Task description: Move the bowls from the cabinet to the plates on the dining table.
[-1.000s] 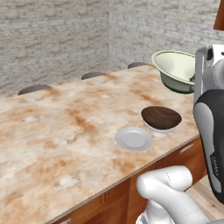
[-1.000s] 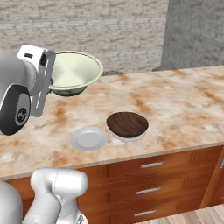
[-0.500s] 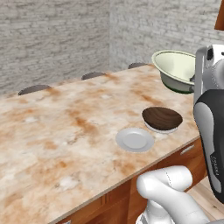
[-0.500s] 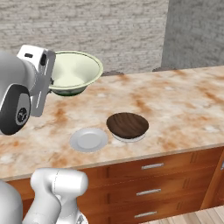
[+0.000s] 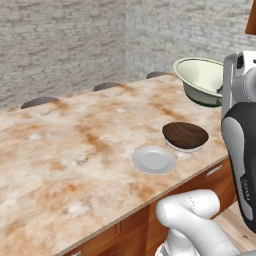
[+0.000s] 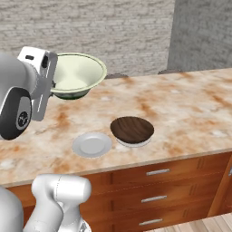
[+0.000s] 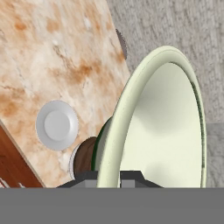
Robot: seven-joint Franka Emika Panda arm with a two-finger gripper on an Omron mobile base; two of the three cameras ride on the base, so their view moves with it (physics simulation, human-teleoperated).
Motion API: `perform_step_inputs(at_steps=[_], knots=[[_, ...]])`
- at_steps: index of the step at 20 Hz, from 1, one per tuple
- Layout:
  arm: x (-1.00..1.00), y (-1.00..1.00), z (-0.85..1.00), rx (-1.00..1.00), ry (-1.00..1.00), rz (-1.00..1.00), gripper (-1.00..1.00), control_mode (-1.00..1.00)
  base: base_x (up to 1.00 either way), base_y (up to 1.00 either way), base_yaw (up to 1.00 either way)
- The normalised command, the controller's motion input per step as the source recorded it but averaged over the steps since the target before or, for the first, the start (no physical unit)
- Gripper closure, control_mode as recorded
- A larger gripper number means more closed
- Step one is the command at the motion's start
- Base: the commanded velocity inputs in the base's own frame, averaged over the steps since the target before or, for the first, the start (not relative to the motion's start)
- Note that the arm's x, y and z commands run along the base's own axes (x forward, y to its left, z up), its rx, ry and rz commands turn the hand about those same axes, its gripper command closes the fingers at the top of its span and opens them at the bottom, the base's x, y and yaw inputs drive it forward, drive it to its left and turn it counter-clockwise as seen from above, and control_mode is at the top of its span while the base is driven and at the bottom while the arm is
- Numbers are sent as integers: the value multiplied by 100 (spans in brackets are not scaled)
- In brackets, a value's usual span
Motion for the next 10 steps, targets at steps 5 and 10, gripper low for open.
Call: perform_step_inputs(at_steps=[5, 10], knots=[[0, 0, 0, 0, 0, 0, 100, 100, 0, 0, 0], [0, 0, -16, 0, 5, 0, 100, -100, 0, 0, 0]])
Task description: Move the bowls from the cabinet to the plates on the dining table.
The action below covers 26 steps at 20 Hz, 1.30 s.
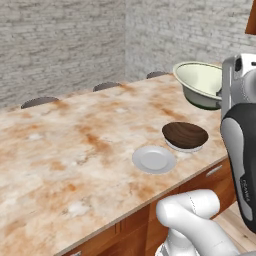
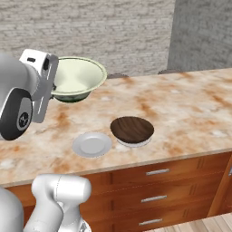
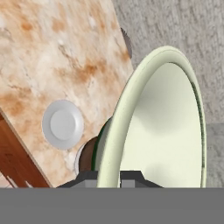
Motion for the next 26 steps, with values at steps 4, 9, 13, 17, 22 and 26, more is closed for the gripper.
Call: perform_step_inputs(at_steps=[4, 9, 13, 17, 22, 26], knots=[[4, 1, -21, 1, 7, 0, 100, -100, 0, 0, 0], [14, 8, -23, 1, 7, 0, 100, -100, 0, 0, 0], [26, 23, -35, 0, 11, -1, 100, -100, 0, 0, 0], [32, 17, -37, 0, 9, -2, 100, -100, 0, 0, 0], [37, 14, -42, 0, 6, -2, 100, -100, 0, 0, 0], [45, 14, -47, -3, 2, -2, 100, -100, 0, 0, 0]])
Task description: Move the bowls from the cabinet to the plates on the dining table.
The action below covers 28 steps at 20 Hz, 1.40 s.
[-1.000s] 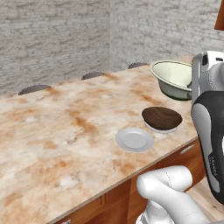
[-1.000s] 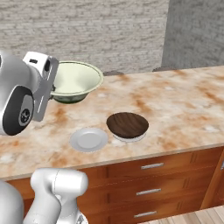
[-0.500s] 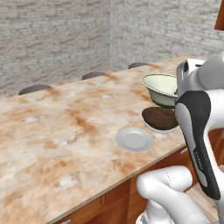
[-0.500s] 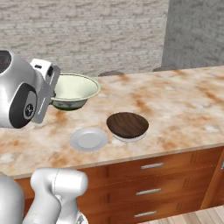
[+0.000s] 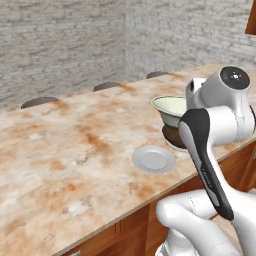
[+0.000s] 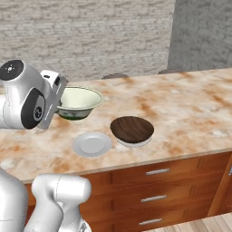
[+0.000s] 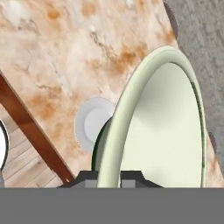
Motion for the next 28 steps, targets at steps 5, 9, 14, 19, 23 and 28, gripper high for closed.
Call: perform_step_inputs(at_steps=[5, 9, 14, 19, 23, 28], knots=[[41, 11, -48, -4, 0, -2, 100, -100, 0, 0, 0], [34, 6, -44, -2, 0, -3, 100, -100, 0, 0, 0], [25, 4, -42, 0, 0, -3, 100, -100, 0, 0, 0], [22, 5, -41, 0, 2, -3, 100, -100, 0, 0, 0], [14, 6, -33, 0, 6, -2, 100, -100, 0, 0, 0], [14, 4, -33, 0, 7, -2, 100, -100, 0, 0, 0]])
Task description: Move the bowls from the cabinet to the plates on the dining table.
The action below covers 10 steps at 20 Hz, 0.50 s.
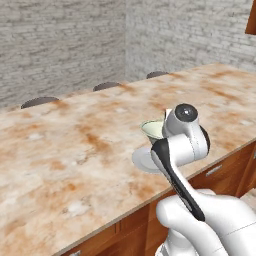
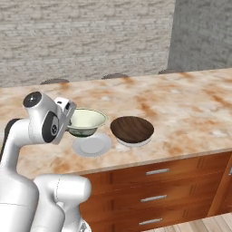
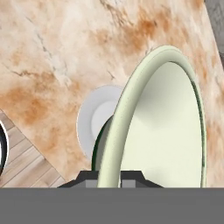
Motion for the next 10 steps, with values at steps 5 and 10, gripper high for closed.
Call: perform_step_inputs(at_steps=[5, 10], knots=[[19, 2, -32, 0, 2, -2, 100, -100, 0, 0, 0], [21, 3, -34, 0, 0, -2, 100, -100, 0, 0, 0]])
